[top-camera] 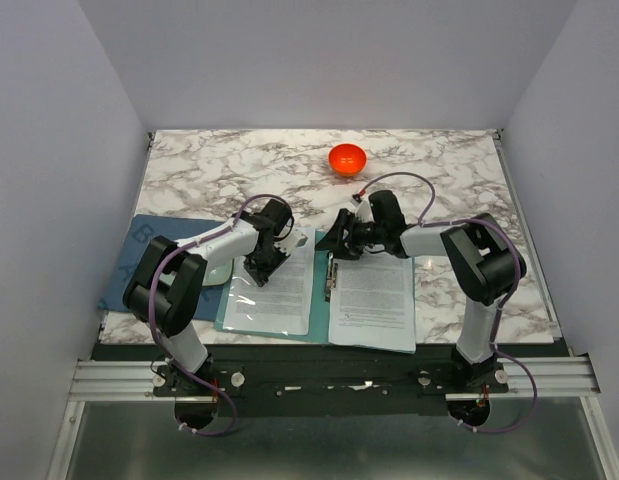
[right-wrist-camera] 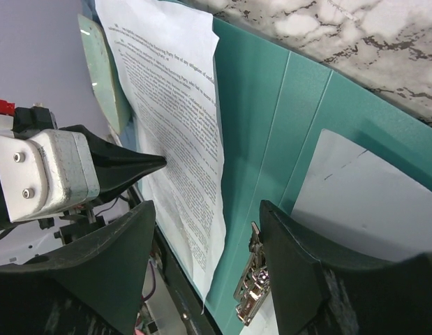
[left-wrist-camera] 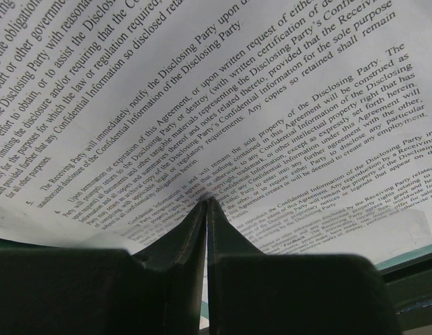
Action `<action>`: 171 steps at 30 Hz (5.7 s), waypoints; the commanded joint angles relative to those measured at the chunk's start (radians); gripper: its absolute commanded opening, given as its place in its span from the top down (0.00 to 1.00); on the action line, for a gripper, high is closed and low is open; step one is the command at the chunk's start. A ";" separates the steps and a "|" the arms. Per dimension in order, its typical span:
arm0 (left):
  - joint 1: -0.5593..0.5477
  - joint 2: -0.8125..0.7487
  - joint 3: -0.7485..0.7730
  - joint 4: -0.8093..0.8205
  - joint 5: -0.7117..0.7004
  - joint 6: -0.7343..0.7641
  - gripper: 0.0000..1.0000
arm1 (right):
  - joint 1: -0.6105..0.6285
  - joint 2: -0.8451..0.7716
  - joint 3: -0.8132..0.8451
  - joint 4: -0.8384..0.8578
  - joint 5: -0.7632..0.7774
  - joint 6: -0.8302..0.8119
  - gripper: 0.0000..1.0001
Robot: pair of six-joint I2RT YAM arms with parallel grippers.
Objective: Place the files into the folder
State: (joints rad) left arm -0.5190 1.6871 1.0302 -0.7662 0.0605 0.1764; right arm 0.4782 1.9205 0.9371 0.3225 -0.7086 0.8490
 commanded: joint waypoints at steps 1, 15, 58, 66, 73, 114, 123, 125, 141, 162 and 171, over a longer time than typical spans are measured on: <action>0.002 0.016 0.001 -0.030 -0.034 0.018 0.86 | 0.007 -0.046 -0.020 0.047 -0.037 0.019 0.31; 0.004 0.013 0.007 -0.033 -0.041 0.020 0.86 | 0.022 -0.107 -0.063 0.096 -0.058 0.059 0.34; 0.002 -0.148 0.286 -0.197 0.025 -0.080 0.70 | 0.099 -0.363 -0.075 -0.177 0.104 -0.106 0.57; -0.056 -0.061 0.431 -0.188 -0.019 -0.161 0.43 | 0.183 -0.650 -0.174 -0.283 0.470 -0.283 0.59; -0.125 0.098 0.550 -0.171 -0.143 -0.227 0.01 | 0.232 -0.857 -0.282 -0.312 0.702 -0.277 0.99; -0.242 0.413 0.669 -0.016 -0.064 -0.495 0.01 | 0.398 -0.655 -0.347 -0.106 0.893 -0.289 0.99; -0.257 0.433 0.669 -0.010 -0.128 -0.528 0.01 | 0.444 -0.552 -0.350 -0.022 0.995 -0.277 0.99; -0.268 0.442 0.668 -0.012 -0.148 -0.529 0.01 | 0.448 -0.526 -0.339 -0.008 0.999 -0.274 0.99; -0.283 0.490 0.614 -0.021 -0.214 -0.512 0.01 | 0.453 -0.423 -0.305 0.067 0.968 -0.237 0.99; -0.283 0.505 0.574 -0.028 -0.231 -0.471 0.01 | 0.453 -0.307 -0.366 0.207 0.722 -0.189 0.99; -0.282 0.517 0.547 -0.018 -0.251 -0.440 0.01 | 0.453 -0.288 -0.426 0.242 0.675 -0.156 0.99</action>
State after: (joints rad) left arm -0.7891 2.1387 1.6455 -0.7433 -0.1200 -0.3027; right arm 0.9211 1.5967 0.5507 0.5545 0.0410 0.6872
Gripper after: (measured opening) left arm 0.988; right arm 0.009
